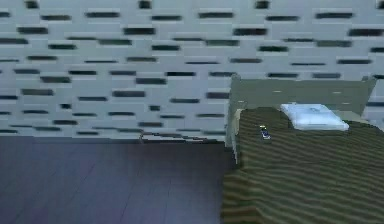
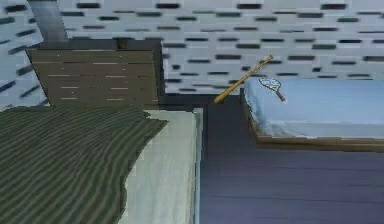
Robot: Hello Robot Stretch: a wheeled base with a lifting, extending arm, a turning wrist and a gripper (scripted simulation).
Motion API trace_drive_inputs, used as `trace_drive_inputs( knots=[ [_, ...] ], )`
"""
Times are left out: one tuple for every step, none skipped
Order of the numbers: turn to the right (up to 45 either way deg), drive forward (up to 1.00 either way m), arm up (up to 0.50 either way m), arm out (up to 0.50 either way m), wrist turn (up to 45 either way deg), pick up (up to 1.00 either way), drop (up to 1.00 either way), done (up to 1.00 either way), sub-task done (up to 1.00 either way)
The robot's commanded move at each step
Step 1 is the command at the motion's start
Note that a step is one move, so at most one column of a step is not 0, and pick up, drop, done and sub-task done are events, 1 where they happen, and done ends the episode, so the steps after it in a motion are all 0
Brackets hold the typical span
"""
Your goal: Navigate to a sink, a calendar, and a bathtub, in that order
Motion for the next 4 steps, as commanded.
trace_drive_inputs(
  knots=[
    [-45.0, 0.00, 0.00, 0.00, 0.0, 0.00, 0.00, 0.00, 0.00],
    [-45.0, 0.00, 0.00, 0.00, 0.0, 0.00, 0.00, 0.00, 0.00],
    [-6.0, 0.00, 0.00, 0.00, 0.0, 0.00, 0.00, 0.00, 0.00],
    [0.0, 0.10, 0.00, 0.00, 0.0, 0.00, 0.00, 0.00, 0.00]
  ],
)
